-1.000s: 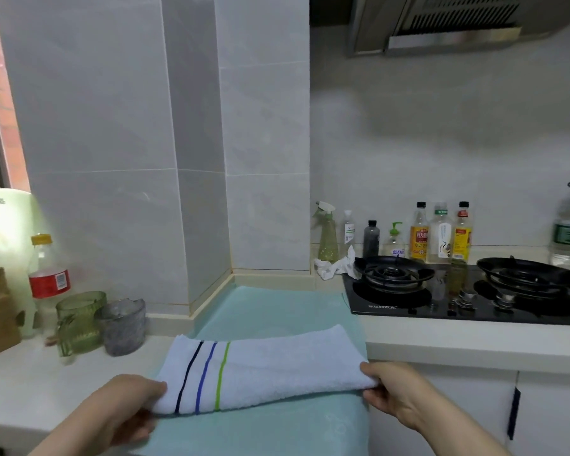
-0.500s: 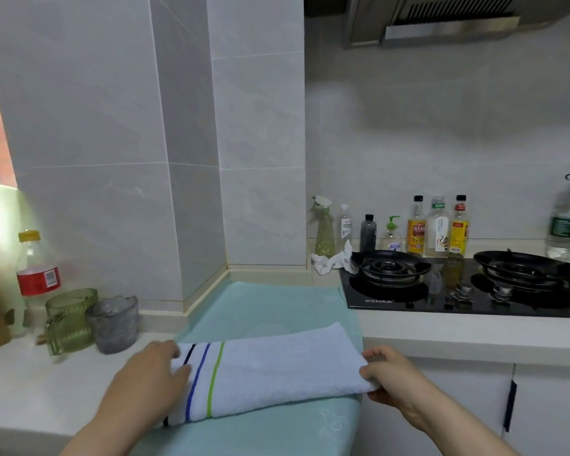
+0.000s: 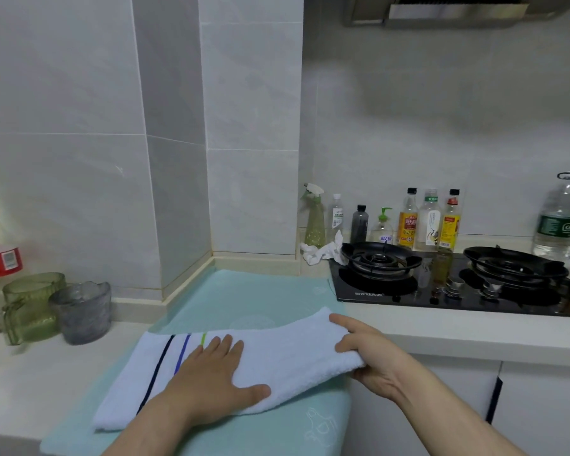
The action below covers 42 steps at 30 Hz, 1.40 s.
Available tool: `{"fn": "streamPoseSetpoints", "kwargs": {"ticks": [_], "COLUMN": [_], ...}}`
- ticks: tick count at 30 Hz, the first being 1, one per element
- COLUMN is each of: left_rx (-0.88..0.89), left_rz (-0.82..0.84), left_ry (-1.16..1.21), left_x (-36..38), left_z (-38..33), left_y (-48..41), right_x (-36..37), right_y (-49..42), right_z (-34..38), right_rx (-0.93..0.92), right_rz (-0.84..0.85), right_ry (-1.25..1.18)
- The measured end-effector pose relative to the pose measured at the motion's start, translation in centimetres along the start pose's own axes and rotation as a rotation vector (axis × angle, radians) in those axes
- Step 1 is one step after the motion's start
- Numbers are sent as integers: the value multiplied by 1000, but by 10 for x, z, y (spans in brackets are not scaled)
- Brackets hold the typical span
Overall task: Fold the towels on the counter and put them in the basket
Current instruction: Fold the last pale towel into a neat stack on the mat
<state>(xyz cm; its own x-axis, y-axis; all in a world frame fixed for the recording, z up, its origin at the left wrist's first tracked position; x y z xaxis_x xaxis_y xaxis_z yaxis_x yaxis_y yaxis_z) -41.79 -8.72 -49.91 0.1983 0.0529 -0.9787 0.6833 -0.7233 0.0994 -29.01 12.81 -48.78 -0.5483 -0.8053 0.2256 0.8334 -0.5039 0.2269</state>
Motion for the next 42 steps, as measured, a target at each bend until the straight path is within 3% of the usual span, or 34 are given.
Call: {"fn": "streamPoseSetpoints", "kwargs": {"ticks": [7,9,12,17,20,23,25,27,29,31,36,42], "left_rx": [-14,-8,-66,-161,-139,-71,-49,-42,-40,-25,-15,-123], "left_rz": [-79,-224,-448,-456,-429,-399,-352,-303,-318,-379,-420,-410], "left_ry": [109,345,883,1407,1432,1305,1224,1129,1063,1120,1442,1289], "left_x": [-2,-10,-24,-25,-25,-25,-25,-26,-35,-53,-98,-96], "left_z": [1,7,26,43,45,41,35,29,23,14,-4,52], "left_y": [2,5,15,19,18,20,20,18,16,14,18,51], "right_x": [51,71,105,150,156,136,115,96,99,109,126,137], "right_y": [9,12,11,0,3,9,18,30,41,46,51,38], "right_z": [45,52,49,2,-9,3,5,-1,-19,-32,-25,-39], "right_rx": [-114,-127,-108,38,108,-41,-176,-318,-365,-402,-497,-565], "right_rz": [131,173,234,275,320,202,80,-58,-35,-10,-261,-133], "right_ry": [146,142,100,-1,-207,-247,-83,301,744,1016,988,1115]}}
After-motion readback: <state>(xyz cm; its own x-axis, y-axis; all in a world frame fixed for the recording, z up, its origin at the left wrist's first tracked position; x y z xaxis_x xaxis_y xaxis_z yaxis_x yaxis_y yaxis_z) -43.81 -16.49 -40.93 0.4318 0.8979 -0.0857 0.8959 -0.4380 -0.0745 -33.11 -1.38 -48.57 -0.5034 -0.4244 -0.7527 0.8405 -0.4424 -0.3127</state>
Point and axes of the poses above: each hand's wrist, its own y-axis away from the middle knuckle, its own x-axis out of the palm, z = x × y, the point moved 6 cm from there along -y, towards the middle knuckle
